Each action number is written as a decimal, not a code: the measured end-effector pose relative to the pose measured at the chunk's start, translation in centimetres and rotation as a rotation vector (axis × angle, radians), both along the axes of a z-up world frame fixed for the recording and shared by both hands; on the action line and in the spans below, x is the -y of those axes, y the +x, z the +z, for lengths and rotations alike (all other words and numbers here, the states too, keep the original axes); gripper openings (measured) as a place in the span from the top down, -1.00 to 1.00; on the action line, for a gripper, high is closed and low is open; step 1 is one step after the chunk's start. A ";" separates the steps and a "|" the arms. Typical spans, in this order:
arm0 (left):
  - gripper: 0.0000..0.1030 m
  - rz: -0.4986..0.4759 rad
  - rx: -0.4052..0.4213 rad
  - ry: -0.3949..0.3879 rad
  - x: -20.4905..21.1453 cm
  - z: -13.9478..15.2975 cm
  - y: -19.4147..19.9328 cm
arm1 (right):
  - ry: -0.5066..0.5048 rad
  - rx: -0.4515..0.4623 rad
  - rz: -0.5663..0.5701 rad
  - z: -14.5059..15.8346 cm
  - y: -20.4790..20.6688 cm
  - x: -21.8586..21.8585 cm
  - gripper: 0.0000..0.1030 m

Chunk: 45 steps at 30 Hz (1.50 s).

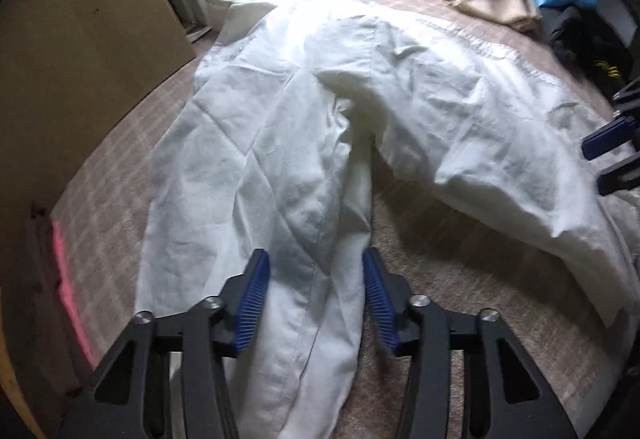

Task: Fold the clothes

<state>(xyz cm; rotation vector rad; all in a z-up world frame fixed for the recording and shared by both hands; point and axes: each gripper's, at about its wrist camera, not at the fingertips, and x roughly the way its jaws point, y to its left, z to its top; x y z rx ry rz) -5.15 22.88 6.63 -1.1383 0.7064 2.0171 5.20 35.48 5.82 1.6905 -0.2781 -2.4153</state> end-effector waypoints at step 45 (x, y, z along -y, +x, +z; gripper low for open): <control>0.95 -0.178 0.285 0.247 -6.5 5.3 -2.3 | 0.134 0.008 -0.119 3.2 8.5 2.1 0.89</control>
